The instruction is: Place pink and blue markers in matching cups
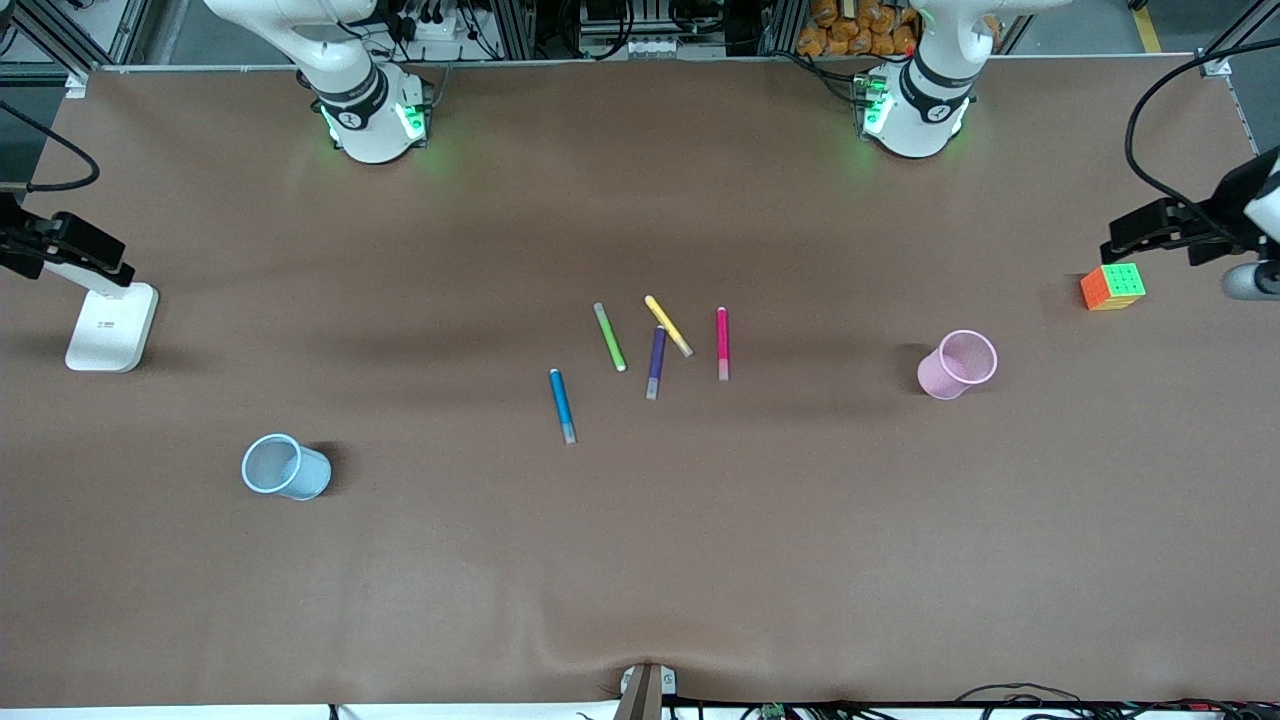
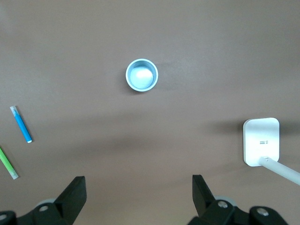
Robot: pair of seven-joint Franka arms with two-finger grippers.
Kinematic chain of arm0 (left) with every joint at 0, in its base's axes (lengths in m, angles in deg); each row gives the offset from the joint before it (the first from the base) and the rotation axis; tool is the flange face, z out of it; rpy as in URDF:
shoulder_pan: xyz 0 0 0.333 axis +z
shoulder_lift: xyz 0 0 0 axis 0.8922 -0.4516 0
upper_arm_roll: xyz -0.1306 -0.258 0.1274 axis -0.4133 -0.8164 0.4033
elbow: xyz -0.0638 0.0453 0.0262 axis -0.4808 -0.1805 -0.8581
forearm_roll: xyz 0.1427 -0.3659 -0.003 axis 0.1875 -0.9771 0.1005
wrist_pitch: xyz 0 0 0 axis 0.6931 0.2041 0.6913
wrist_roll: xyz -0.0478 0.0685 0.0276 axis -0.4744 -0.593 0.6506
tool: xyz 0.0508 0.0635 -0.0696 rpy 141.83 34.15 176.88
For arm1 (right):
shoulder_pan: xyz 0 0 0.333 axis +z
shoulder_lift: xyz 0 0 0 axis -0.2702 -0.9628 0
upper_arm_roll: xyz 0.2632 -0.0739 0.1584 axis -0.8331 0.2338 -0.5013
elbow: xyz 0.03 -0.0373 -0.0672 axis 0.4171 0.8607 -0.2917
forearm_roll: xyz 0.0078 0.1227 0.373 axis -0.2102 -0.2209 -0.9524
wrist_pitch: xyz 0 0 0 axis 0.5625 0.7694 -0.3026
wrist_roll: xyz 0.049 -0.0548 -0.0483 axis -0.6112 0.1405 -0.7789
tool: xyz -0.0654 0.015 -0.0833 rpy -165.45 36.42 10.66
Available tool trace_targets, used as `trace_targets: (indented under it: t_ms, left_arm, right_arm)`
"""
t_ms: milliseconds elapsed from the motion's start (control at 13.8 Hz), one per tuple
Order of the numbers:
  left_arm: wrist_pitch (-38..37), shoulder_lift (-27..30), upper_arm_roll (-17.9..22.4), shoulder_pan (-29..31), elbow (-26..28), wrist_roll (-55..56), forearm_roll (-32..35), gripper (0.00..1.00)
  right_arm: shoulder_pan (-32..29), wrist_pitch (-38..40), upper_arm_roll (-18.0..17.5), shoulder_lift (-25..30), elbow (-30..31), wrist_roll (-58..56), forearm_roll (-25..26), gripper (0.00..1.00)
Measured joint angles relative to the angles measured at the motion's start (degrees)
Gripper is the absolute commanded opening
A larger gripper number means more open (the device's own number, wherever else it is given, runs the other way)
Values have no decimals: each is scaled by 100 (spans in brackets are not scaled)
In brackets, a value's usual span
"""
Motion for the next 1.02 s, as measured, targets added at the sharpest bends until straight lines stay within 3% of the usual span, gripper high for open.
trace_targets:
  t_ms: [435,1016]
  left_arm:
    - [-6,-358,-67,-379,29,57,276,100]
    - [360,-1112,-483,-789,41,1704,178,100]
  right_arm:
    - [3,2,-6,-187,5,-1,0,100]
    - [199,54,-13,-566,24,-2,0,100]
